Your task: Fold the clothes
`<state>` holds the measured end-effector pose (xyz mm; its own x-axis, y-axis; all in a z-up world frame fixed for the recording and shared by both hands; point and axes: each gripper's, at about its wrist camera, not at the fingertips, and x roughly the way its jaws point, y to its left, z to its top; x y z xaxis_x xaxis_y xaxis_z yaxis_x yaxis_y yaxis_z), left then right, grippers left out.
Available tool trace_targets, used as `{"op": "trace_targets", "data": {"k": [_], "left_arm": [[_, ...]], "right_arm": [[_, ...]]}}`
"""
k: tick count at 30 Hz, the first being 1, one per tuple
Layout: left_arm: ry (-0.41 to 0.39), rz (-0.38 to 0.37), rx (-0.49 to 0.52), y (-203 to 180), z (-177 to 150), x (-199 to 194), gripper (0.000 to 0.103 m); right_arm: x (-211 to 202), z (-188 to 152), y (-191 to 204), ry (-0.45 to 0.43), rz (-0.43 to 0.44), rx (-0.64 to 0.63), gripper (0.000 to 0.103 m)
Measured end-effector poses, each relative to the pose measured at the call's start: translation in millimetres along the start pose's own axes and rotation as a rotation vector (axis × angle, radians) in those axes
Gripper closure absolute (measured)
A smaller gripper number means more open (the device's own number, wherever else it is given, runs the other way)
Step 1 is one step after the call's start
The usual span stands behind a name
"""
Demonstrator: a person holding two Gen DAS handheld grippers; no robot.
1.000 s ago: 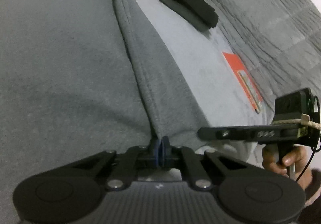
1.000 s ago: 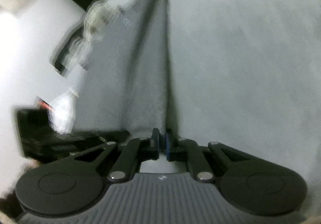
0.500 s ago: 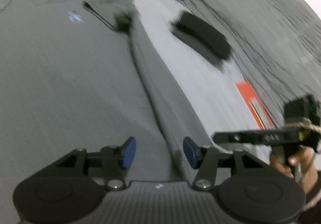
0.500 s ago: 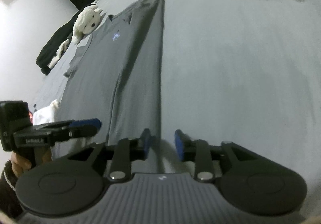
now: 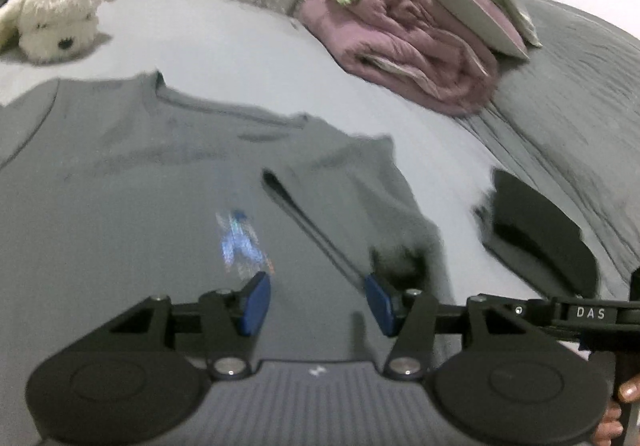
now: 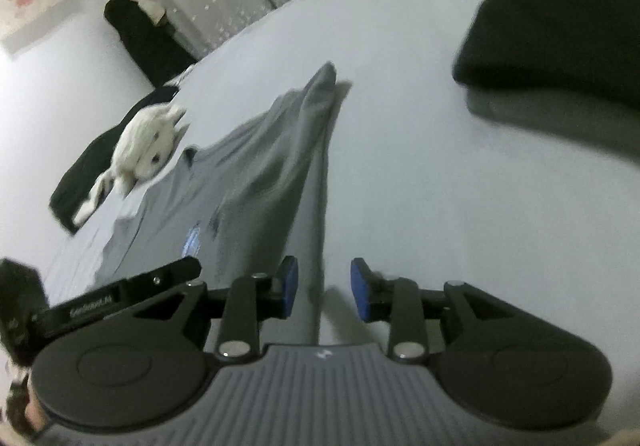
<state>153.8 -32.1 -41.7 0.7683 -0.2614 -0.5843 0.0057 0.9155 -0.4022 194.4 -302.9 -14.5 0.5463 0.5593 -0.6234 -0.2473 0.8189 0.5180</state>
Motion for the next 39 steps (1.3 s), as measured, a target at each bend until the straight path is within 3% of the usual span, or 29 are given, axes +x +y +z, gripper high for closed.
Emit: {"op": "trace_targets", "data": {"k": [5,9,12,15,17,20,25,33,37,39], "left_arm": [[-0.068,0.043,-0.023,6.2,18.3,25.3,0.052],[-0.103,0.094,-0.016,6.9,26.0,37.3,0.060],[-0.115,0.136,-0.019,6.3,30.0,43.1,0.070],[-0.121,0.140,-0.014,8.3,34.8,48.8,0.076],[-0.120,0.139,-0.018,10.8,37.4,52.1,0.090],[-0.114,0.131,-0.024,14.0,40.8,55.1,0.099],[-0.145,0.125,0.018,10.4,49.3,49.4,0.100],[-0.230,0.116,0.014,10.3,75.5,34.2,0.100],[-0.224,0.171,0.026,11.1,80.6,38.2,0.098],[-0.222,0.208,0.029,12.2,81.3,40.0,0.088]], "right_arm": [[27.7,26.2,-12.2,-0.078,0.022,0.086,0.069],[30.9,33.3,-15.4,-0.153,0.098,0.195,0.069],[19.4,21.3,-9.4,-0.185,0.177,0.148,0.069],[15.2,21.4,-17.4,-0.108,0.271,0.102,0.069],[6.0,22.1,-24.9,-0.109,0.294,0.067,0.069],[5.3,22.4,-37.8,-0.074,0.348,0.092,0.069],[22.8,15.1,-26.2,0.018,0.301,0.022,0.069],[27.9,10.8,-6.2,0.029,0.243,-0.080,0.068],[31.0,7.1,-0.6,0.035,0.224,-0.136,0.067],[34.2,5.1,1.4,0.038,0.207,-0.160,0.067]]}}
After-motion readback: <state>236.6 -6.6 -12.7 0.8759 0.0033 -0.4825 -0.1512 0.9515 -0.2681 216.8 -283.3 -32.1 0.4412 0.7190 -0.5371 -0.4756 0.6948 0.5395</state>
